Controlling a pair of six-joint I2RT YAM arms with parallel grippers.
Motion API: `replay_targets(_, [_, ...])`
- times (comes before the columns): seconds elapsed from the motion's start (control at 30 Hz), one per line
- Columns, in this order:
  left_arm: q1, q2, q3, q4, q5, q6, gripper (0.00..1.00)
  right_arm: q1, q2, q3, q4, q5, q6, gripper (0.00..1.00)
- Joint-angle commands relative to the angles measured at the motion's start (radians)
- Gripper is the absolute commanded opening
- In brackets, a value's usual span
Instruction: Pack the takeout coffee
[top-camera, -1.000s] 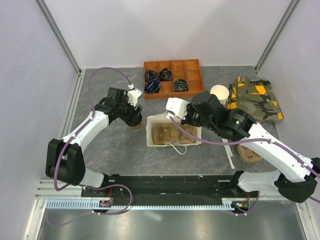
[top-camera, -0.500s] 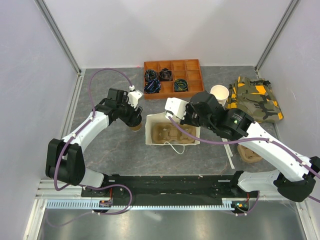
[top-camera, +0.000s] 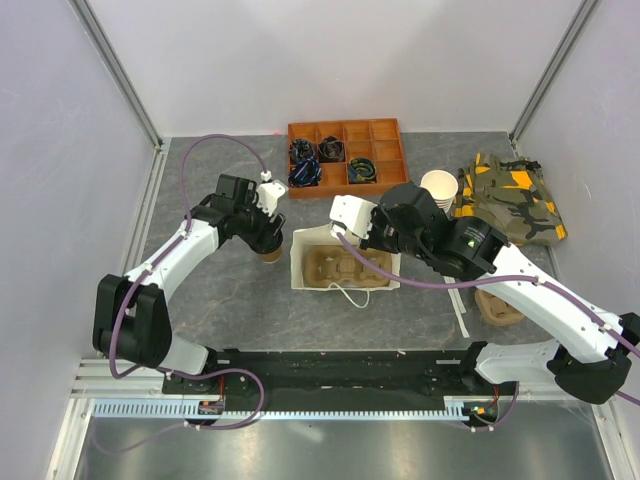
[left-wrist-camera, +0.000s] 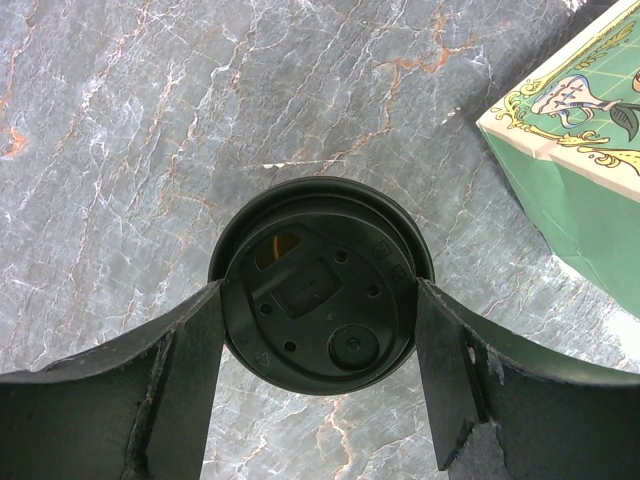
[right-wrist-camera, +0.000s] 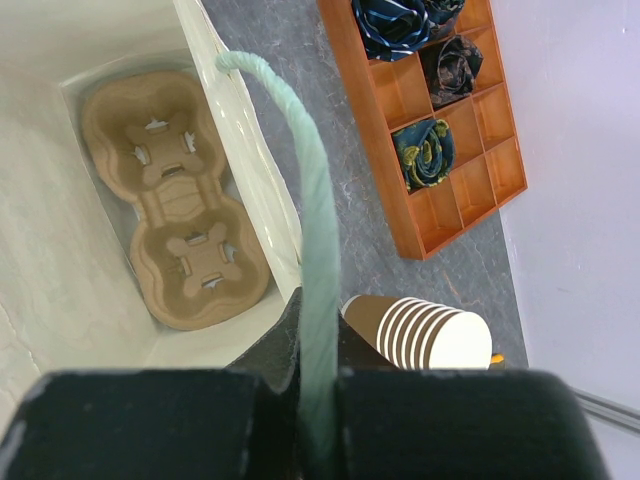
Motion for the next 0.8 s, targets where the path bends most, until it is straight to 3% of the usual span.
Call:
replay_targets(0.0, [0.003,0.018,0.017,-0.050,-0.025,0.056,0.71,-0.004,-0.010,0.010,0.047,0.008,0.017,0.00])
replay_targets(0.17, [0.005,-0.026,0.024,-0.056,0.016,0.043,0.59,-0.004,-0.011,0.005,0.061,0.006,0.040,0.00])
replay_targets(0.37, [0.020,-0.253,0.040,-0.048,0.145,0.005,0.50,-0.005,-0.024,-0.010,0.089,0.037,0.104,0.00])
replay_targets(0.57, [0.032,-0.482,0.132,-0.123,0.271,-0.082,0.50,-0.002,-0.051,-0.019,0.115,0.043,0.125,0.00])
replay_targets(0.77, [0.034,-0.565,0.306,-0.281,0.339,-0.127,0.50,0.004,-0.093,-0.081,0.167,0.067,0.132,0.00])
